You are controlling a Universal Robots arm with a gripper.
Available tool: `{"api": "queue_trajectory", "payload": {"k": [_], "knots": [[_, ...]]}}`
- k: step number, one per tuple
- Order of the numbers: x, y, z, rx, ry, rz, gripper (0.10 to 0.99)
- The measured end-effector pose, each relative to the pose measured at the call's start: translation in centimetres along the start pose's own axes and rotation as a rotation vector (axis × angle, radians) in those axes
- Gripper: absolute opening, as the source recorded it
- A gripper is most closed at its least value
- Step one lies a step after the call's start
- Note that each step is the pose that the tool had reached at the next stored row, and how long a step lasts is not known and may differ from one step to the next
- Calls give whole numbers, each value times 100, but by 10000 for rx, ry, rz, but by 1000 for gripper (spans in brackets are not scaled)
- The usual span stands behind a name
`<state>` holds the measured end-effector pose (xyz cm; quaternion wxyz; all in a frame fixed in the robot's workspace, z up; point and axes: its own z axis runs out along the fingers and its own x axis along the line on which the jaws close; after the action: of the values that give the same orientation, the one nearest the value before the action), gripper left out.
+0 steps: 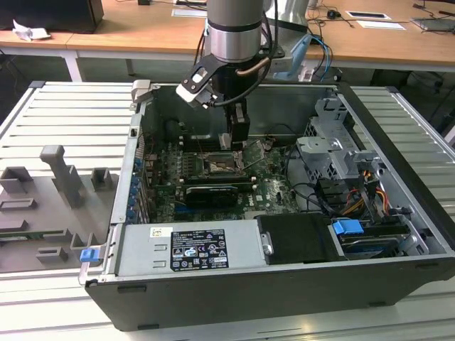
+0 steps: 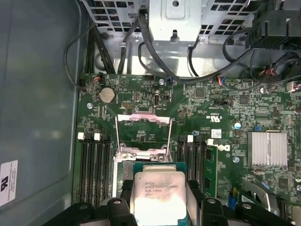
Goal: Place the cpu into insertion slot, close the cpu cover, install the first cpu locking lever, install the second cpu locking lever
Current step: 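Place the cpu into insertion slot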
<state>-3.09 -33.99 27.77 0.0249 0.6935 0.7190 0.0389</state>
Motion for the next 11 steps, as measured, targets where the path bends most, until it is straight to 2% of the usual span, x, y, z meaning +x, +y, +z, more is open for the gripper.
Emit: {"api": "queue_trajectory", "payload": {"k": [5, 11], "knots": [[17, -109, 146, 0, -1, 2, 529], [59, -141, 272, -4, -19, 210, 529]]}}
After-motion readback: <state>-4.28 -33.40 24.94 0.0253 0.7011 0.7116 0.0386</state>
